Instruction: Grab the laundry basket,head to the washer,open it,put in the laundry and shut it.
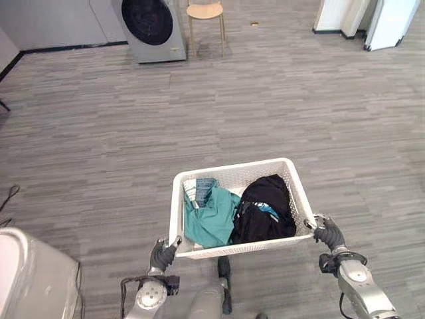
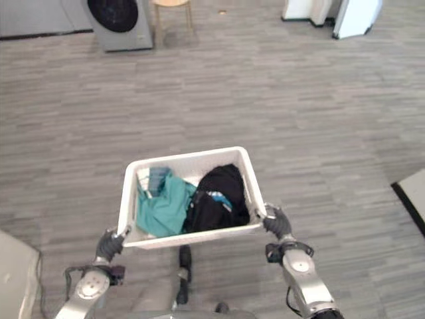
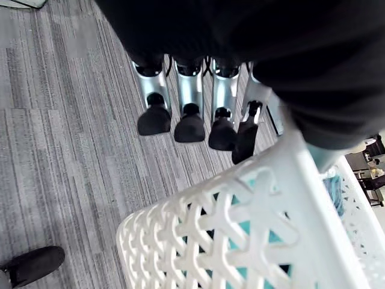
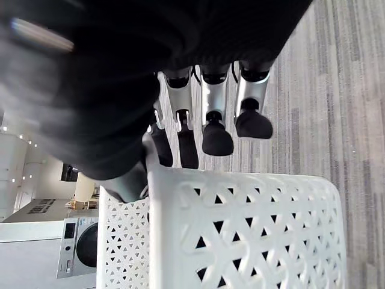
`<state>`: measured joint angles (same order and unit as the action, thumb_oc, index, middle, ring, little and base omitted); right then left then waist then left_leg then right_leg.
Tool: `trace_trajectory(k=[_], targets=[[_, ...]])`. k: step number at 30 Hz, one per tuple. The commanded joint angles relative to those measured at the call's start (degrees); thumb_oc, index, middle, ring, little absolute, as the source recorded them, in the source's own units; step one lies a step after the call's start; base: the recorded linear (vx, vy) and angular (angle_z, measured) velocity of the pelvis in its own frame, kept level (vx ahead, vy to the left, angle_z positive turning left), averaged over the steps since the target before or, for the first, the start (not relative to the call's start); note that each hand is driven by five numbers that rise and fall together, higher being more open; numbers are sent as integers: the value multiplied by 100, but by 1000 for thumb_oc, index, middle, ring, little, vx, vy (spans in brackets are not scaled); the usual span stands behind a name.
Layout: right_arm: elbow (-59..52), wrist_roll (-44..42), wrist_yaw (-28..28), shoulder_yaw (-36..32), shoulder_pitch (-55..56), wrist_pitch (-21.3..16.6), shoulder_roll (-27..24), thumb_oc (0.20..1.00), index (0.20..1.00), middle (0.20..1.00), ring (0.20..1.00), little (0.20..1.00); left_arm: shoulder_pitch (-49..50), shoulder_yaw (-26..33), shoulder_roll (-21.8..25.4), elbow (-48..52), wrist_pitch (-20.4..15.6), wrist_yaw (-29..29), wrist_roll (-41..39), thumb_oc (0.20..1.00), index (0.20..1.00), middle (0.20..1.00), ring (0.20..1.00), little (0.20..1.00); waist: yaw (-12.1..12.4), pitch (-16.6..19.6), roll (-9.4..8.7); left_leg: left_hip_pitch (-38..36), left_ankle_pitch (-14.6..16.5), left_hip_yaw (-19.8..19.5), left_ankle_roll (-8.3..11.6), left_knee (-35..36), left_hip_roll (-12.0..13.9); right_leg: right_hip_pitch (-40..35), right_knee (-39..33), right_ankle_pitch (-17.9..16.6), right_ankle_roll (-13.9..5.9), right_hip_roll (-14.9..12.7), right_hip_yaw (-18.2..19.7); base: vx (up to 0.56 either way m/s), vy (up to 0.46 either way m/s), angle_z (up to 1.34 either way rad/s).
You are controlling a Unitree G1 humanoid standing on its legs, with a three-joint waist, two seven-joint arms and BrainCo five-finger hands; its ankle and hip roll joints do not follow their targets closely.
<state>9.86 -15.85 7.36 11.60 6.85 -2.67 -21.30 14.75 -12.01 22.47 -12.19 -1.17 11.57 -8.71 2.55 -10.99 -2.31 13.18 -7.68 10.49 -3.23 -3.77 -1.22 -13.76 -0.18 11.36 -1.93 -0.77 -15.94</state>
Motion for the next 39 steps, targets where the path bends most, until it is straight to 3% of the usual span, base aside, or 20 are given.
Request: trace_trajectory(k=[1, 3, 5, 6, 9, 12, 15, 16, 18, 20, 24, 25, 27, 29, 30, 31, 33, 34, 36, 39], targets=[[-566, -60, -438, 222, -612, -651, 219, 200, 200, 200, 200, 200, -658, 105, 123, 833, -704, -66, -203, 200, 200, 200, 200, 200, 364, 149, -208, -321, 781, 135, 301, -118, 113, 701, 1430, -236, -764, -187, 290, 336, 148, -24], [-649, -23, -491, 197, -591, -629, 246, 200, 200, 200, 200, 200, -700, 105, 233, 863, -693, -46, -139, 200, 200, 200, 200, 200, 267, 104, -220, -529, 1016, 157, 168, -227, 46, 1124, 2216, -675, -1060, -329, 300, 229, 123, -20], [-657, 29, -523, 203, -581, -620, 270, 200, 200, 200, 200, 200, -727, 99, 248, 864, -689, -21, -89, 200, 200, 200, 200, 200, 216, 97, -188, -654, 1112, 165, 107, -226, 29, 1347, 2472, -826, -1096, -358, 320, 227, 133, 28], [-656, 63, -556, 199, -550, -579, 288, 200, 200, 200, 200, 200, -755, 78, 234, 889, -692, -15, -72, 200, 200, 200, 200, 200, 120, 57, -74, -959, 1226, 140, 62, -126, -8, 1723, 2421, -792, -965, -458, 208, 408, 198, 31], [-636, 58, -553, 142, -500, -562, 252, 200, 200, 200, 200, 200, -718, 87, 206, 940, -698, -69, -102, 200, 200, 200, 200, 200, 20, 42, 55, -1239, 1317, 49, 104, 58, -13, 1976, 1991, -548, -762, -551, -20, 358, 84, 2], [-649, 3, -520, -50, -338, -523, 249, 200, 200, 200, 200, 200, -753, 101, 153, 863, -650, -174, -176, 200, 200, 200, 200, 200, -156, -66, 114, -1716, 1599, -184, 262, 162, -3, 2400, 720, -794, -755, -796, -267, 448, -59, 31], [-722, 150, -491, -202, -130, -522, 240, 200, 200, 200, 200, 200, -809, 63, 84, 796, -666, -200, -95, 200, 200, 200, 200, 200, -335, -155, 141, -2058, 1926, -465, 331, 100, 1, 2769, 208, -1140, -917, -952, 189, 401, -79, 55], [-725, 150, -491, -203, -129, -520, 241, 200, 200, 200, 200, 200, -810, 63, 85, 795, -666, -200, -95, 200, 200, 200, 200, 200, -338, -146, 126, -2038, 1912, -467, 326, 97, -16, 2782, 198, -1156, -918, -967, 193, 441, -98, 72], [-740, 271, -544, -289, 34, -540, 246, 200, 200, 200, 200, 200, -806, 27, 5, 752, -707, -265, 14, 200, 200, 200, 200, 200, -402, -67, 21, -2346, 2255, -668, 373, -35, -165, 2707, 179, -1410, -952, -1044, 305, 496, -131, 67], [-724, 281, -558, -304, 64, -559, 228, 200, 200, 200, 200, 200, -787, 6, -16, 738, -731, -268, 35, 200, 200, 200, 200, 200, -438, -7, 41, -2409, 2258, -743, 436, -186, -149, 2619, 249, -1462, -921, -1015, 290, 368, -116, 71], [-698, 386, -505, -341, 77, -582, 4, 200, 200, 200, 200, 200, -813, -106, -18, 803, -710, -326, -15, 200, 200, 200, 200, 200, -508, 64, 131, -1871, 1385, -732, 891, -1839, 307, 2200, 235, -1354, -608, -750, 187, 391, -231, 72], [-719, 331, -470, -375, 86, -558, -78, 200, 200, 200, 200, 200, -785, -101, 5, 837, -693, -314, -62, 200, 200, 200, 200, 200, -475, 36, 54, -1534, 1082, -480, 871, -2551, 560, 1875, 156, -1131, -406, -625, 115, 359, -243, 21], [-703, 323, -445, -374, 71, -541, -114, 200, 200, 200, 200, 200, -788, -86, 18, 850, -680, -312, -122, 200, 200, 200, 200, 200, -427, 19, -13, -1285, 1195, -339, 775, -2622, 593, 1733, 92, -1025, -357, -602, 69, 308, -185, -8], [-685, 315, -402, -402, 44, -496, -138, 200, 200, 200, 200, 200, -808, -107, 11, 834, -630, -366, -172, 200, 200, 200, 200, 200, -327, -13, -114, -864, 1483, -143, 618, -2388, 603, 1479, -15, -889, -342, -569, 39, 417, -158, 2], [-642, 246, -377, -443, 71, -521, -141, 200, 200, 200, 200, 200, -770, -108, 10, 815, -614, -380, -143, 200, 200, 200, 200, 200, -237, -49, -152, -509, 1614, -69, 528, -1826, 515, 1281, -80, -754, -362, -494, 15, 425, -83, 6], [-632, 234, -372, -459, 77, -514, -133, 200, 200, 200, 200, 200, -741, -103, 15, 832, -597, -397, -130, 200, 200, 200, 200, 200, -200, -45, -151, -432, 1466, -79, 539, -1435, 490, 1187, -98, -706, -369, -444, 33, 468, -60, 9], [-527, 220, -328, -447, 67, -538, -94, 200, 200, 200, 200, 200, -654, -36, 8, 827, -563, -391, -110, 200, 200, 200, 200, 200, -84, -44, -61, -200, 738, -188, 667, -431, 489, 930, -173, -551, -380, -197, 86, 397, -19, -23], [-498, 225, -307, -444, 45, -532, -81, 200, 200, 200, 200, 200, -602, -1, 11, 854, -548, -400, -108, 200, 200, 200, 200, 200, -16, -61, -36, -81, 541, -256, 715, -27, 464, 814, -158, -452, -357, -111, 132, 427, -13, -44], [-427, 215, -276, -407, -27, -561, -13, 200, 200, 200, 200, 200, -522, 95, 11, 906, -535, -395, -97, 200, 200, 200, 200, 200, 161, -97, -34, 233, 250, -347, 776, 775, 437, 532, -97, -204, -290, 100, 325, 575, 11, -38], [-411, 239, -315, -348, -81, -582, 47, 200, 200, 200, 200, 200, -423, 189, 34, 944, -556, -437, -18, 200, 200, 200, 200, 200, 272, 7, -63, 273, 202, -297, 719, 824, 451, 286, -25, 42, -240, 281, 544, 490, 45, -46]])
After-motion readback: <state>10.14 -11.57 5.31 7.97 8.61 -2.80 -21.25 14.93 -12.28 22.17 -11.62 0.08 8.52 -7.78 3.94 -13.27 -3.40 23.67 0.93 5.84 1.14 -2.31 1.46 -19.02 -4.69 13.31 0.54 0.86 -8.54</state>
